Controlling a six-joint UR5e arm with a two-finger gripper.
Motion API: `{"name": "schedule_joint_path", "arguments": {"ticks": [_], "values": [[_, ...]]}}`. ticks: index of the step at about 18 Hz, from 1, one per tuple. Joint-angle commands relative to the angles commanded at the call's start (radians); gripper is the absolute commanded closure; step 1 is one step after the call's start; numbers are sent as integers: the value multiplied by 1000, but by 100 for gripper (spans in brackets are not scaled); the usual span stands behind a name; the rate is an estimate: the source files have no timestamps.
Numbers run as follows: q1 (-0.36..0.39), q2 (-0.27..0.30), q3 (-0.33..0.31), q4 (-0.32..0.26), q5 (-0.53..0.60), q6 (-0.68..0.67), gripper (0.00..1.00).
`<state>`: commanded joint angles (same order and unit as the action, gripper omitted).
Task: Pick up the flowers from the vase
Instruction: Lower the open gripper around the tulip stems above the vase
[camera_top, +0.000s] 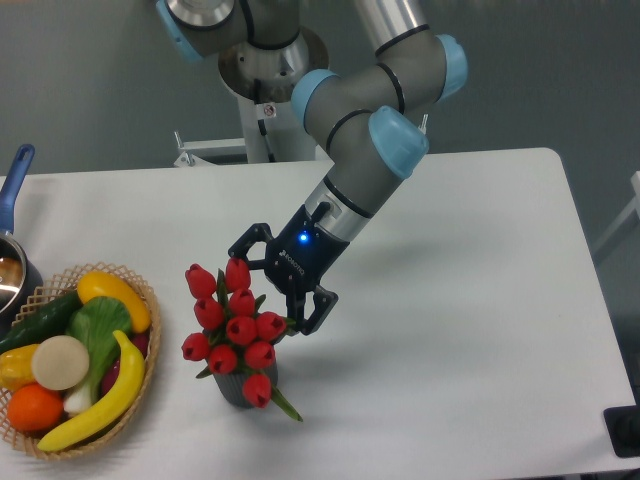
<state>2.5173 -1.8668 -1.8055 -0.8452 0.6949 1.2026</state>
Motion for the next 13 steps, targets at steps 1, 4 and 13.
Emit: {"name": "schedule_joint_path", "arguments": {"ticks": [1,4,13], "values": [[-2,0,-2,0,0,0,0],[-3,-11,17,0,0,-2,0],[-26,-48,35,6,-35,6,0]]}}
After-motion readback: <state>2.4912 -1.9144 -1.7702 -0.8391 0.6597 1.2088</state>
